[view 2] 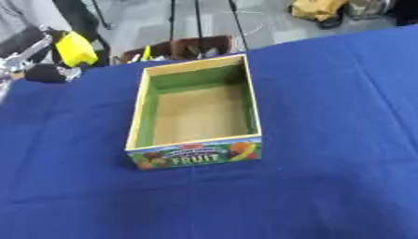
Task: Pick up objects on the table and place them in the box.
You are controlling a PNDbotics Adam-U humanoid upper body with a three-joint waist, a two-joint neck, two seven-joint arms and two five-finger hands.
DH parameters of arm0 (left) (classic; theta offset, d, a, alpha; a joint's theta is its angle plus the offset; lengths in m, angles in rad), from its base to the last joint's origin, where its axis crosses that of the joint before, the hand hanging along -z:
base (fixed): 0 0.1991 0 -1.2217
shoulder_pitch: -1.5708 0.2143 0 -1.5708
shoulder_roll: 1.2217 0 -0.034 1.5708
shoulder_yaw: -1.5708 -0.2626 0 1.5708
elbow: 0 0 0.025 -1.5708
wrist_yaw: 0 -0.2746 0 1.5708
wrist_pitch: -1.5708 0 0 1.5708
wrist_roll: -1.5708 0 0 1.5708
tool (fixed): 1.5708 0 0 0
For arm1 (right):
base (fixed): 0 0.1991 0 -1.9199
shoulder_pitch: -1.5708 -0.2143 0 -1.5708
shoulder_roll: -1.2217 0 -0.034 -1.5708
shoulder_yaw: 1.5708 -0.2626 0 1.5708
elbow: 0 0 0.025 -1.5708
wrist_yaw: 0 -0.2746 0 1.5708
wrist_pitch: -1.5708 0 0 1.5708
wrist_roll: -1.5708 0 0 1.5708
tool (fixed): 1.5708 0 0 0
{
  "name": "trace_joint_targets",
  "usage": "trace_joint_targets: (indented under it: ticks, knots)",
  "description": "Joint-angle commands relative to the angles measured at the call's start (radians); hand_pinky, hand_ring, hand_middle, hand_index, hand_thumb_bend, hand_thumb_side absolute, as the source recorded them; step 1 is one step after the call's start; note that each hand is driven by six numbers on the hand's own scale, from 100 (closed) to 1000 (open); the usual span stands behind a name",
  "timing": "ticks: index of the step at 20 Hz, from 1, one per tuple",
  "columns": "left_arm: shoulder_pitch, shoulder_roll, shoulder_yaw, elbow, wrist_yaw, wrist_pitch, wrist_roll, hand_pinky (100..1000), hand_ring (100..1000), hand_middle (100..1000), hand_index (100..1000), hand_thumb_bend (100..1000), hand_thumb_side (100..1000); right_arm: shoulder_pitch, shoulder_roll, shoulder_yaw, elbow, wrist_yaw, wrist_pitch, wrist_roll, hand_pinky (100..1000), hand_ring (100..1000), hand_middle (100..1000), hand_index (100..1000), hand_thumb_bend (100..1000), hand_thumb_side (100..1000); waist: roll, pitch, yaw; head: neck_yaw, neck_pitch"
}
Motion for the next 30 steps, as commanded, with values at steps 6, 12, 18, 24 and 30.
trace_joint_targets:
  ticks: [6,12,18,24,30]
  knots:
    - [-0.058,-0.066,-0.050,-0.091,0.153,0.034,-0.096,142,397,297,464,100,533,-0.017,0.000,0.004,-0.015,-0.029,0.020,0.015,692,917,514,700,197,570,0.003,-0.034,-0.023,0.005,0.032]
    - [-0.095,-0.147,-0.048,-0.070,0.114,0.069,-0.127,145,400,299,464,100,534,-0.028,0.003,0.006,-0.015,-0.038,0.021,0.017,690,916,514,700,194,571,0.005,-0.030,-0.045,0.023,0.024]
    - [-0.097,-0.219,-0.027,-0.081,-0.075,0.112,-0.063,156,408,303,466,100,537,-0.048,0.014,0.013,-0.015,-0.055,0.035,0.024,692,919,513,699,185,572,0.006,-0.027,-0.064,0.040,0.001]
    - [-0.097,-0.300,-0.010,-0.072,-0.276,0.166,-0.052,170,419,311,473,100,538,-0.058,0.020,0.013,-0.015,-0.069,0.041,0.024,690,917,512,698,180,573,-0.001,-0.027,-0.072,0.060,-0.020]
    - [-0.077,-0.331,-0.010,-0.027,-0.393,0.173,-0.055,186,431,333,490,100,543,-0.060,0.021,0.011,-0.015,-0.076,0.045,0.020,690,917,512,698,178,574,-0.002,-0.031,-0.074,0.077,-0.031]
